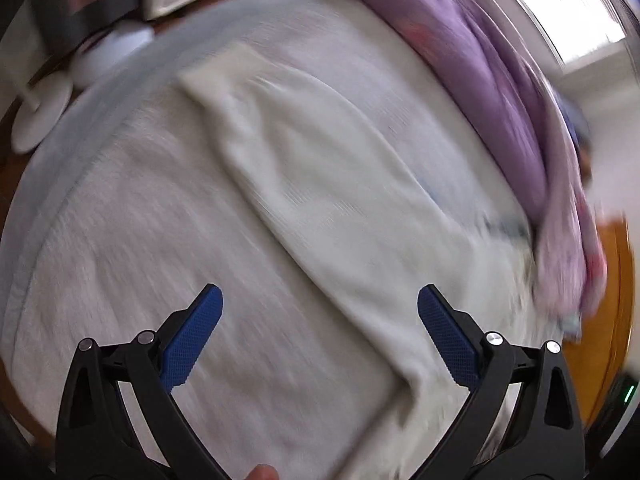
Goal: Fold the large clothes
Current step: 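Grasp the white jacket's sleeve cuff with the left gripper while the right gripper pins the body, then lift the sleeve with the left gripper and fold it across the jacket body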
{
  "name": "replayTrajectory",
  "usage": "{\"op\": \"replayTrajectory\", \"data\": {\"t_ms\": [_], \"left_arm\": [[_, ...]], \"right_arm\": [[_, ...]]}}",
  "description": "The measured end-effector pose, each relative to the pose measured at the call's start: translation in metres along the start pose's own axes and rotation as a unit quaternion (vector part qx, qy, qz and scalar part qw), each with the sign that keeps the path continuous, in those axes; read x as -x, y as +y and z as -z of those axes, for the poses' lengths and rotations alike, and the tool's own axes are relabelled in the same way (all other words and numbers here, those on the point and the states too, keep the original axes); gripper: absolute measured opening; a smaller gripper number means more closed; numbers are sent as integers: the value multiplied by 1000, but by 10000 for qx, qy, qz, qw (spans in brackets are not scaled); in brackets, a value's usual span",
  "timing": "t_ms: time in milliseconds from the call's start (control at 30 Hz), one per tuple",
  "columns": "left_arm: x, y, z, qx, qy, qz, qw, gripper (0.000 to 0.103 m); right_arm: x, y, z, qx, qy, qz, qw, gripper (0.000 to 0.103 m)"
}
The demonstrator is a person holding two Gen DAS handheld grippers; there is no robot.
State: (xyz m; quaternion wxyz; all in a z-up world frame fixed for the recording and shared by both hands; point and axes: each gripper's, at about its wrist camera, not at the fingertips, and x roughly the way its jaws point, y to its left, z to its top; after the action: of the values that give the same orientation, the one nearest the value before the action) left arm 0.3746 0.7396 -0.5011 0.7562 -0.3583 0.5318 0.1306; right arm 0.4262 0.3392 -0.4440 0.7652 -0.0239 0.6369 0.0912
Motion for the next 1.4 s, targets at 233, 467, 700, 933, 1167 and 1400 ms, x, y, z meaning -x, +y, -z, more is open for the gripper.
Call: {"op": "replayTrajectory", "data": {"t_ms": [233,467,700,933,1167,1400], "left_arm": [[-55,53,-83,643,-194,58,9977,97],[-92,69,-109,964,-76,-353,9947,52],[-58,71,-99,718,-651,-201,9951,16],[58,22,-58,56,-1759,195,9842,15],[131,-129,10,-1115,-2412,1041,9584,15],[85,-320,108,-2148,-1976,1621,9426,15]], "right_arm": [[-43,-19,-2,-265,13,-100,9996,94],[-80,-34,-23,-509,-104,-587,9969,62],[-139,-29,-47,-420,311,-1263,9906,4],[-185,-21,-53,-363,710,-1375,9873,0],[-171,-52,-62,-727,778,-2308,9672,1],[-95,-200,-29,-1089,59,-2195,9695,5]]}}
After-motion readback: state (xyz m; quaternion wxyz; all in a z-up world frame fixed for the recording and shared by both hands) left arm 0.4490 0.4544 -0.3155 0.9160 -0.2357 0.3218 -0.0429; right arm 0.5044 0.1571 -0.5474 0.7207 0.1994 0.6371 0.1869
